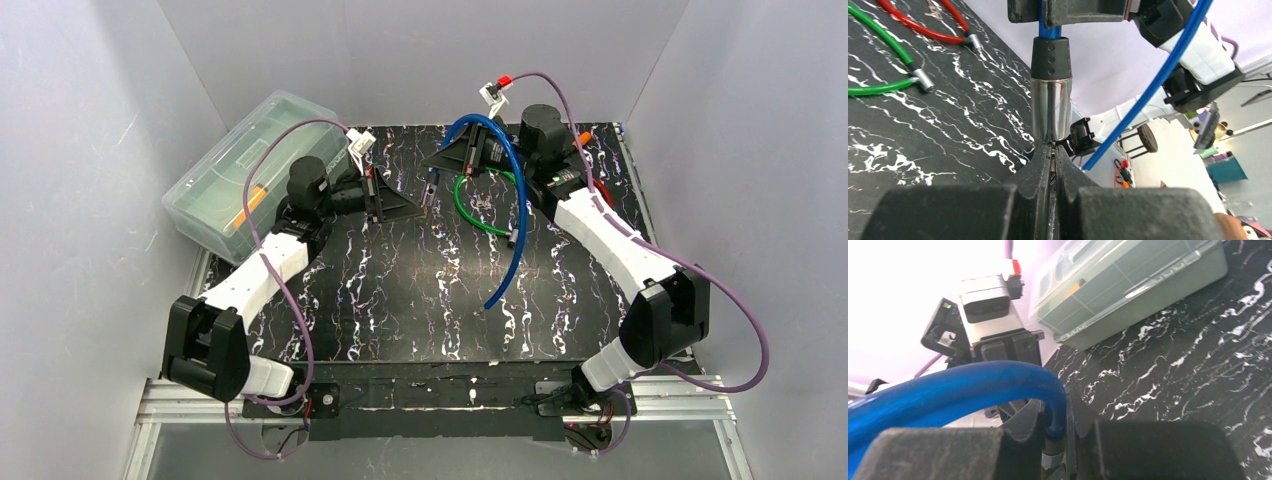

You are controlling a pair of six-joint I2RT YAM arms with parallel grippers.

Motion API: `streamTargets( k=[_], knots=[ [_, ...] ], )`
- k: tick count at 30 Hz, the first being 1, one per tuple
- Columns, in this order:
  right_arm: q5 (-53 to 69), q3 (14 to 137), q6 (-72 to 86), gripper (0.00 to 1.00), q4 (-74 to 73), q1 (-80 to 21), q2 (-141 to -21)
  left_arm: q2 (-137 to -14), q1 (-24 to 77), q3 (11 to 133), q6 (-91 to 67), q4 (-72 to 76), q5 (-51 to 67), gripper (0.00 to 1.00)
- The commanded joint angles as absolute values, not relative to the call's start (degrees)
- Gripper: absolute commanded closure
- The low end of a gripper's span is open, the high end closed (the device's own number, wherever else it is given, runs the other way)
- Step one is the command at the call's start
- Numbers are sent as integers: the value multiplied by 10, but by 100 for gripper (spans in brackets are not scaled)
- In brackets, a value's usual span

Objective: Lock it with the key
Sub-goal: Lock the lock.

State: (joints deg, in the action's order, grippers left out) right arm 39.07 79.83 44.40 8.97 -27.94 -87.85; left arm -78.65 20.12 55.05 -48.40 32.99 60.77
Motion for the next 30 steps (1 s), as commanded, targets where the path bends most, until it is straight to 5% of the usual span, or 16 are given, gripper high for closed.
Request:
streamTargets(
  k=[1, 14, 20, 24, 30],
  knots=[
    [348, 828, 425, 99, 62, -280, -865, -752, 204, 562, -432, 282, 565, 100],
    [283, 826, 422, 99, 1, -280, -877, -719, 236, 643, -169, -66, 375, 98],
    [250, 818, 405, 99, -41, -280, -878, -684, 233, 671, -99, -147, 347, 44],
    [233, 823, 387, 99, -57, -279, -877, -646, 223, 682, -55, -158, 391, 31],
    [208, 828, 370, 99, -79, -279, -881, -658, 271, 691, -65, -163, 500, 29]
  ],
)
